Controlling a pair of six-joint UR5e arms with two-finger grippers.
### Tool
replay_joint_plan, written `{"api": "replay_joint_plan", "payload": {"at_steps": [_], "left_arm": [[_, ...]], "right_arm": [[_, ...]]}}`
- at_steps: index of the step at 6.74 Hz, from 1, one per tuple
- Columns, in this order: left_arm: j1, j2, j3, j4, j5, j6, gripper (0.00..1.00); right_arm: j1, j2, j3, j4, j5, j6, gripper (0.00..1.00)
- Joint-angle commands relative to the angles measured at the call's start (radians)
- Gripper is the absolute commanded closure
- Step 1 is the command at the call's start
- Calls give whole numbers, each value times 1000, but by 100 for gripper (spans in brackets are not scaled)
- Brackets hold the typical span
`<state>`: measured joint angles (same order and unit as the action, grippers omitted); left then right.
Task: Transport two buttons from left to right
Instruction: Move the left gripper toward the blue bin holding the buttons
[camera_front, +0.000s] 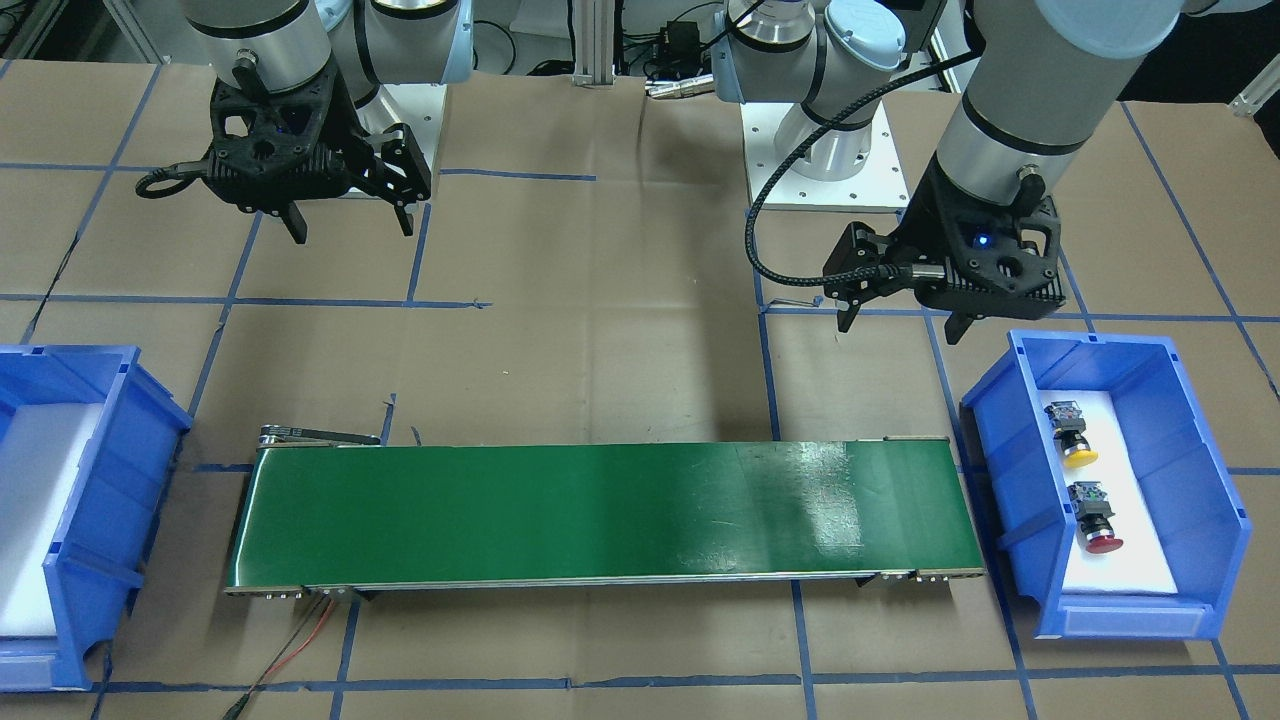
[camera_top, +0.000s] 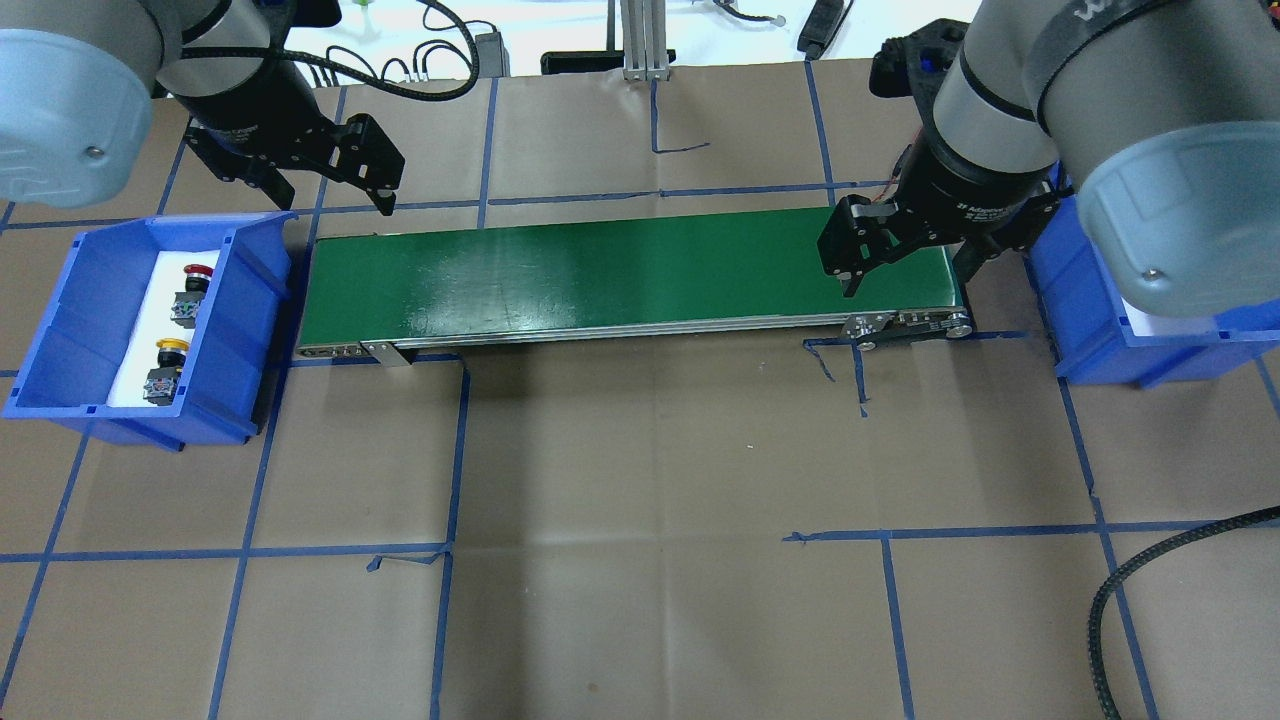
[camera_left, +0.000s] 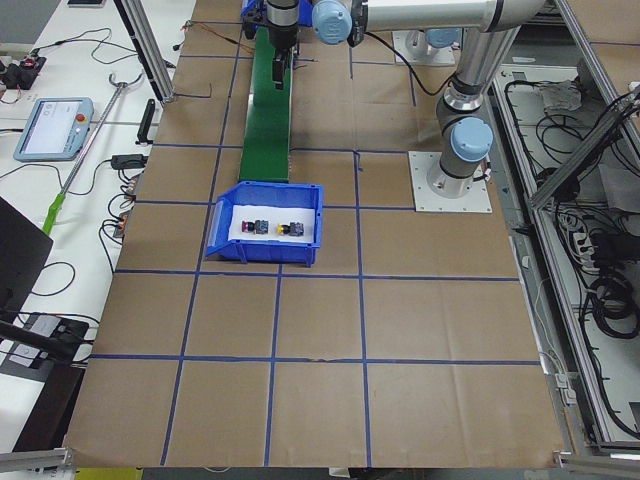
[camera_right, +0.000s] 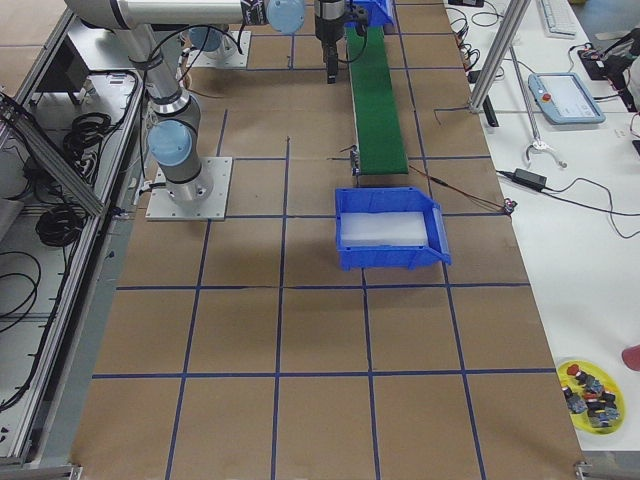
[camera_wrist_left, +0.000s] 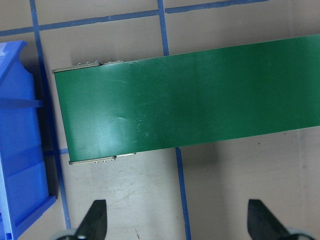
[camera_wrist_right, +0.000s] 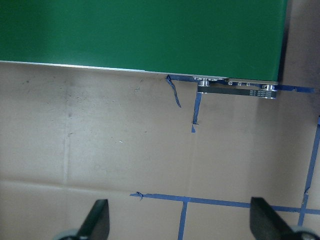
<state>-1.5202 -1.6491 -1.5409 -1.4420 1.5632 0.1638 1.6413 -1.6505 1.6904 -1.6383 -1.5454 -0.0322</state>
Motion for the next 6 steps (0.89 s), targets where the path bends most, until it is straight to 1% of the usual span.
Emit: {"api": "replay_joint_plan", "payload": {"at_steps": [1, 2, 3, 4, 5, 6], "left_arm": [[52, 3, -11, 0, -3, 8, 0], [120, 3, -24, 14, 0, 70, 0], [246, -6, -28, 15, -5, 198, 0], [376, -29, -28, 17, -5, 270, 0], [491, -61, -27, 17, -5, 381, 0], [582, -84, -28, 38, -5, 438, 0]], "right_arm": [[0, 0, 2, 0, 1, 1, 0], [0, 0, 5, 0, 2, 0, 0], [0, 2, 5, 0, 2, 0, 0], [0, 2, 5, 0, 1, -2, 0], [0, 2, 6, 0, 1, -2, 0], [0, 2, 9, 0, -1, -2, 0]]}}
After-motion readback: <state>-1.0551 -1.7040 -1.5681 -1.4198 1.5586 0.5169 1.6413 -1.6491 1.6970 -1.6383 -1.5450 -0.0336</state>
